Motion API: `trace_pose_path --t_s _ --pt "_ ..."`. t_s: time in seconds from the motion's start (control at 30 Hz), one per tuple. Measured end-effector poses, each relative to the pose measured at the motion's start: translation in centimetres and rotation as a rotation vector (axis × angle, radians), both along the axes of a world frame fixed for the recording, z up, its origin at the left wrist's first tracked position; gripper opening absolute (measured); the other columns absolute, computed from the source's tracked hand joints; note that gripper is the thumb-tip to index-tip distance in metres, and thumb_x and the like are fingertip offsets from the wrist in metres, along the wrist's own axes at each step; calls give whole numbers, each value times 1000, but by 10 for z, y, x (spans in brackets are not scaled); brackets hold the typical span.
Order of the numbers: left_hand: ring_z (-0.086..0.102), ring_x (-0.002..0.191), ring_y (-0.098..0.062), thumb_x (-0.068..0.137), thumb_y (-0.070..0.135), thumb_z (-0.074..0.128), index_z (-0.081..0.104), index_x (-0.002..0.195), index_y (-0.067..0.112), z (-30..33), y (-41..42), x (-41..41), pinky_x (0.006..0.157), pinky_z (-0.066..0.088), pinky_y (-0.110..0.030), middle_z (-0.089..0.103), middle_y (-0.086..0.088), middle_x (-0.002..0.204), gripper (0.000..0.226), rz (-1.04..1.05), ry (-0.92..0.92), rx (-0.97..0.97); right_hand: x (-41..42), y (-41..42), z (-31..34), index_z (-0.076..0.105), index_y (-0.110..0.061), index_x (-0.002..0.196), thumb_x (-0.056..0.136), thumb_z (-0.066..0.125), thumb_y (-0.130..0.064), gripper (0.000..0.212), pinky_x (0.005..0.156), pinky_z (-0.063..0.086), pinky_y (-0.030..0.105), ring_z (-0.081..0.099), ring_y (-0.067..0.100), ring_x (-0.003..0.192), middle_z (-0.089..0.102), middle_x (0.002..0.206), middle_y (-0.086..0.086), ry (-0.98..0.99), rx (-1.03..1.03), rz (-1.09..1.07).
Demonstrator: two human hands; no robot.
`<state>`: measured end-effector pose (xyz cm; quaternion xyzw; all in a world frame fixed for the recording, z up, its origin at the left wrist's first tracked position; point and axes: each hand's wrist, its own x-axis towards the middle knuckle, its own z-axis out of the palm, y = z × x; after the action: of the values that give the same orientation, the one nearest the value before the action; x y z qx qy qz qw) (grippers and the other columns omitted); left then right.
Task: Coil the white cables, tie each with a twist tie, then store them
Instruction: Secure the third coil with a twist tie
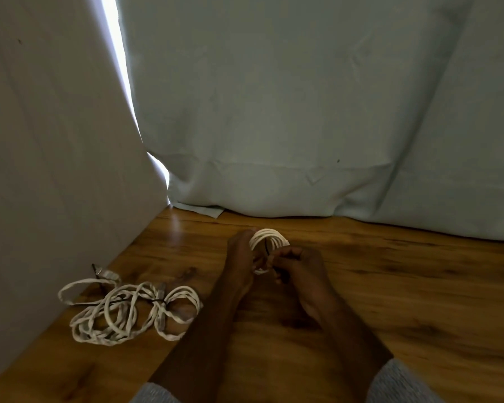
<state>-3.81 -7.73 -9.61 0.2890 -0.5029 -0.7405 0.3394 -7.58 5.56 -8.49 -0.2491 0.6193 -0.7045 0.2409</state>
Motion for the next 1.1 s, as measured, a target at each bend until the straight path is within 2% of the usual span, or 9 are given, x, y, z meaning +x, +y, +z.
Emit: trace_pose_path --t_s 0.1,0.17,0.4,0.5,0.6,0.7,0.83,0.93,1.1 --pt "54 39 -13 97 24 51 62 91 1 5 6 4 40 40 -19 59 -10 62 26 -44 -41 17 0 1 2 74 3 89 87 67 3 7 54 52 25 68 15 62 75 77 12 -3 -36 15" --pt "44 29 -10 96 26 51 58 87 1 3 7 4 38 36 -20 50 -7 55 27 -47 -50 46 0 1 3 73 3 93 88 68 2 7 56 52 26 70 16 65 76 80 13 -16 -57 7" --pt "41 52 -20 85 32 56 56 94 8 8 1 3 43 38 -18 46 -7 65 26 100 61 25 -1 -1 -4 77 -9 89 87 72 -3 8 52 49 24 59 10 52 73 69 4 84 125 -67" --pt "40 40 -18 72 42 59 50 68 9 6 -3 5 49 35 -25 46 -2 48 34 27 45 70 2 -4 -5 77 -12 89 87 73 -4 9 51 47 21 57 6 52 73 71 2 93 122 -82" --pt "29 28 -15 92 30 46 48 52 11 6 0 8 44 25 -24 36 0 36 44 -60 57 129 4 -6 -6 76 -13 91 88 71 -4 11 54 48 19 60 5 56 76 80 3 111 103 -108" --pt "27 28 -15 97 29 37 48 43 11 5 4 12 46 31 -26 32 -1 35 57 -175 40 121 2 -8 -9 76 -16 93 88 72 -8 11 55 48 17 65 8 65 76 86 2 123 128 -168" --pt "33 27 -13 97 27 45 56 65 4 10 15 15 47 33 -24 40 -2 36 41 -188 -45 105 -1 -6 -10 76 -17 92 87 73 -7 12 58 53 22 71 15 73 77 89 2 111 124 -173" --pt "45 33 -14 94 21 56 70 87 2 15 18 15 42 38 -20 52 -3 43 25 -122 -66 25 -1 -5 -7 74 -14 98 91 67 -6 13 62 56 30 73 23 76 77 89 8 59 33 -36" --pt "58 63 -30 86 24 67 78 94 10 13 11 17 61 46 -36 67 -18 74 20 -80 -36 -27 5 -3 -2 75 -11 101 98 53 -2 24 77 60 30 74 15 84 78 92 3 47 -11 98"
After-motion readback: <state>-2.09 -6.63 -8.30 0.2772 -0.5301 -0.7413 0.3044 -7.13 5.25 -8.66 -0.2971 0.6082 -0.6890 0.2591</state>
